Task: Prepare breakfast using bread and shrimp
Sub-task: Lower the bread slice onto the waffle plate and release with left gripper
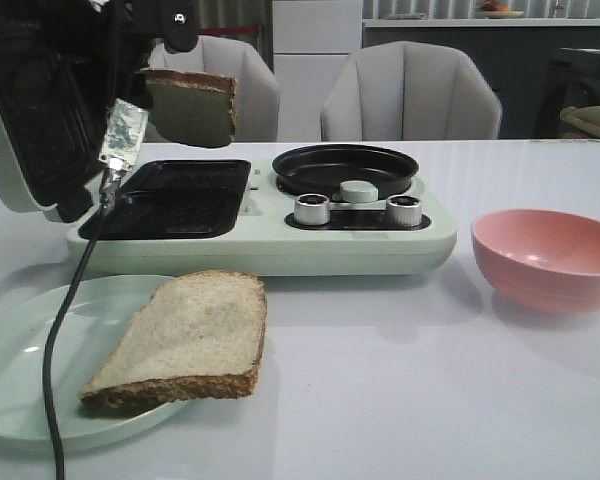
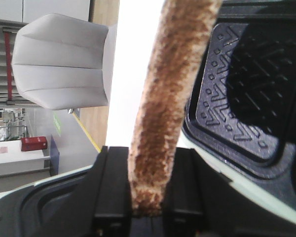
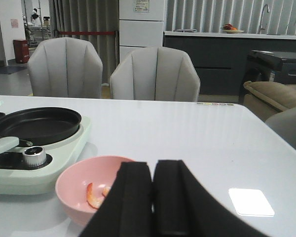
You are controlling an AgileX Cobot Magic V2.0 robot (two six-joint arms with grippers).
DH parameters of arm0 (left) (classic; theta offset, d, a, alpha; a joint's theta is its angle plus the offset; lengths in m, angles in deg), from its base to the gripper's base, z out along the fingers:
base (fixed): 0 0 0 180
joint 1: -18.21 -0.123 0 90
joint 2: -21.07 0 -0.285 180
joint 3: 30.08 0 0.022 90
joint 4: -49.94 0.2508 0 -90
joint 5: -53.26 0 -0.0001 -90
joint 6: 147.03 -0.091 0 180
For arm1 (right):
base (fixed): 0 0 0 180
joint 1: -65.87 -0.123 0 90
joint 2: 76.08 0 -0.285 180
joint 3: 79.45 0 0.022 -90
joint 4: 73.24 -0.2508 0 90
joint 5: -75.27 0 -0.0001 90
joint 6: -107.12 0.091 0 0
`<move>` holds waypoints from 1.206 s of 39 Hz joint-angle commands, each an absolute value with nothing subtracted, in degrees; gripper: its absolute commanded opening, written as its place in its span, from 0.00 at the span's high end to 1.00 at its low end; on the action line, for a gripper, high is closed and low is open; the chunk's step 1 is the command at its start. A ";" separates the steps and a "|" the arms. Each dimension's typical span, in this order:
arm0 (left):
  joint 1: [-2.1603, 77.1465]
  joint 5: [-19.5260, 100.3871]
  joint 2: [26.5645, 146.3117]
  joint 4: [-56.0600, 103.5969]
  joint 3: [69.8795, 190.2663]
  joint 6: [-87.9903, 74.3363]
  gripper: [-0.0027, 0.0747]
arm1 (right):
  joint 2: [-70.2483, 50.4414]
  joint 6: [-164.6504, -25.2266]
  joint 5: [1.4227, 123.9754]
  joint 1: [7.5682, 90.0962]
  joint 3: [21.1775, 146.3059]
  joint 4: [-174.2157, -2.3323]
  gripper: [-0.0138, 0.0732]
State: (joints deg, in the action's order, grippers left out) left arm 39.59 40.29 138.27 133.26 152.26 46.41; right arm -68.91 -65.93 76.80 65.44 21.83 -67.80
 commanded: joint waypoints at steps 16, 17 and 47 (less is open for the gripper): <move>38.74 41.03 142.49 131.89 154.48 50.45 0.74 | -70.14 -66.02 81.73 65.75 22.77 -67.12 0.67; 38.74 40.90 142.49 131.76 153.97 50.45 0.74 | -70.14 -66.02 81.73 65.75 22.77 -67.12 0.67; 39.79 39.69 139.55 121.70 150.91 50.79 0.07 | -70.14 -66.02 81.73 65.75 22.77 -67.12 0.67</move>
